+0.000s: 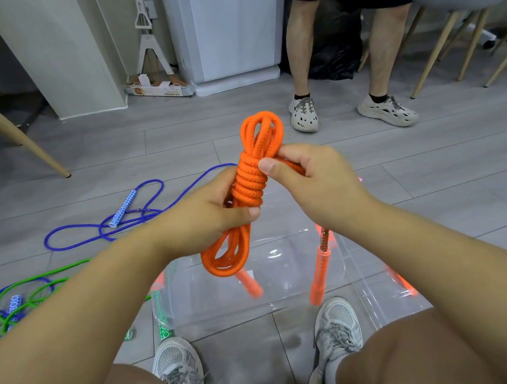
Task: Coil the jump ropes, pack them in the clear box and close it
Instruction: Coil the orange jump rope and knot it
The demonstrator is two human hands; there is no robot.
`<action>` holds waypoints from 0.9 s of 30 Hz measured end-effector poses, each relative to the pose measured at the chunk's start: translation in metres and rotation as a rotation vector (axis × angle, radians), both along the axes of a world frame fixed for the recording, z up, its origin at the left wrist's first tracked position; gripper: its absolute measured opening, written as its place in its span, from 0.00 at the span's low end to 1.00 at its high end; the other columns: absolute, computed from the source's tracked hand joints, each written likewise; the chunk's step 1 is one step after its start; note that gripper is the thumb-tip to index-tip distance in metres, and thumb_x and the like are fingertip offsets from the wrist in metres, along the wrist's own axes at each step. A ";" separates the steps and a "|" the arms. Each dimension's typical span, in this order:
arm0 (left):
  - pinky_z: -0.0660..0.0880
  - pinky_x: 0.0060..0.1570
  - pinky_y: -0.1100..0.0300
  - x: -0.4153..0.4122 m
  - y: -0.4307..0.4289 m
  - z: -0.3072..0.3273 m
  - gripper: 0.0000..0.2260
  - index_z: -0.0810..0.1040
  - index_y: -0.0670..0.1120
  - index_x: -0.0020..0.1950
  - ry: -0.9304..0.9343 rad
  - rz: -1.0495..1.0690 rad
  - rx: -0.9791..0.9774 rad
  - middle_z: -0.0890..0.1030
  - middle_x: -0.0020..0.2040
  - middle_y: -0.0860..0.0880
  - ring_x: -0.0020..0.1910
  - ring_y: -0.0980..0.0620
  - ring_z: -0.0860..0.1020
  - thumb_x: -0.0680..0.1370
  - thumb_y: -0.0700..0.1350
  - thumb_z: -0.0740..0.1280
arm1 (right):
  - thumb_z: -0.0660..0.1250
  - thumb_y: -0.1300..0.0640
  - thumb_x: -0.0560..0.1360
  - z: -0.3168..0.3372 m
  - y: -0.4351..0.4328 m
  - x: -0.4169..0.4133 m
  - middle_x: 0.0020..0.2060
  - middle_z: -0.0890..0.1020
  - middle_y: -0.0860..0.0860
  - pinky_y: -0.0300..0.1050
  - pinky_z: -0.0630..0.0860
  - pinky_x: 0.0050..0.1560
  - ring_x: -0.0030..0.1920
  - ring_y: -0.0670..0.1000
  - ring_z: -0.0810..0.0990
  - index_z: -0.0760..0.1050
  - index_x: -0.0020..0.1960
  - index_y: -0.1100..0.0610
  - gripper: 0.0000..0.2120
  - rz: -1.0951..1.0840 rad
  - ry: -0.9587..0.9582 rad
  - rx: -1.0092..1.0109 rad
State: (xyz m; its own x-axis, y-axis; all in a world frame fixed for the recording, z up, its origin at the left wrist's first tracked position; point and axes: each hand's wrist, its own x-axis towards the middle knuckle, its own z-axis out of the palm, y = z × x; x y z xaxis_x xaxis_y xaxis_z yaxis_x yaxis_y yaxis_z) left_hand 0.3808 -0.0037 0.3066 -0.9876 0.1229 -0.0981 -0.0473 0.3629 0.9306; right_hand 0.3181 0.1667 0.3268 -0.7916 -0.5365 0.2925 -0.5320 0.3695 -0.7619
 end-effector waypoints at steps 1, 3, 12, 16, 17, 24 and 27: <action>0.75 0.53 0.45 0.001 -0.002 0.001 0.23 0.70 0.50 0.61 0.000 -0.021 -0.009 0.77 0.47 0.43 0.45 0.52 0.74 0.68 0.51 0.70 | 0.63 0.50 0.77 0.000 0.000 0.000 0.24 0.71 0.43 0.38 0.65 0.33 0.30 0.45 0.68 0.79 0.42 0.53 0.10 0.000 0.008 -0.013; 0.76 0.52 0.46 0.001 -0.005 0.001 0.25 0.70 0.57 0.63 -0.026 -0.063 -0.015 0.78 0.52 0.41 0.47 0.49 0.77 0.68 0.55 0.71 | 0.63 0.51 0.77 0.001 0.000 0.000 0.30 0.76 0.46 0.43 0.70 0.40 0.33 0.47 0.72 0.80 0.47 0.54 0.10 0.012 0.016 -0.035; 0.78 0.46 0.54 0.000 0.001 0.000 0.29 0.65 0.64 0.67 -0.002 -0.068 0.023 0.83 0.42 0.55 0.40 0.54 0.81 0.69 0.55 0.73 | 0.61 0.48 0.76 0.002 0.000 -0.004 0.40 0.83 0.54 0.53 0.75 0.48 0.44 0.56 0.79 0.81 0.51 0.50 0.11 0.032 -0.012 -0.083; 0.75 0.30 0.57 0.002 0.008 0.004 0.28 0.65 0.61 0.66 -0.028 -0.029 0.070 0.78 0.31 0.54 0.28 0.53 0.76 0.70 0.47 0.70 | 0.62 0.51 0.77 0.002 0.002 -0.004 0.40 0.83 0.51 0.50 0.75 0.48 0.43 0.53 0.79 0.81 0.51 0.50 0.09 0.027 -0.018 -0.118; 0.74 0.28 0.58 0.002 0.009 0.005 0.26 0.66 0.62 0.64 -0.038 -0.016 0.066 0.78 0.30 0.53 0.26 0.52 0.74 0.71 0.45 0.71 | 0.62 0.51 0.78 0.001 0.002 -0.004 0.41 0.83 0.52 0.50 0.75 0.48 0.44 0.54 0.79 0.81 0.51 0.50 0.09 0.028 -0.018 -0.118; 0.69 0.28 0.60 0.003 0.009 0.007 0.24 0.71 0.58 0.63 -0.094 -0.028 0.182 0.74 0.29 0.54 0.26 0.55 0.68 0.70 0.43 0.73 | 0.63 0.51 0.77 0.002 0.005 -0.009 0.31 0.78 0.51 0.43 0.70 0.39 0.34 0.49 0.71 0.80 0.46 0.48 0.08 -0.032 -0.016 -0.125; 0.68 0.28 0.64 0.004 0.008 0.009 0.23 0.71 0.53 0.65 -0.112 -0.061 0.255 0.76 0.30 0.58 0.27 0.57 0.67 0.74 0.36 0.68 | 0.63 0.50 0.77 0.001 0.006 -0.013 0.25 0.66 0.46 0.42 0.63 0.32 0.29 0.44 0.63 0.78 0.40 0.50 0.10 -0.093 -0.054 -0.114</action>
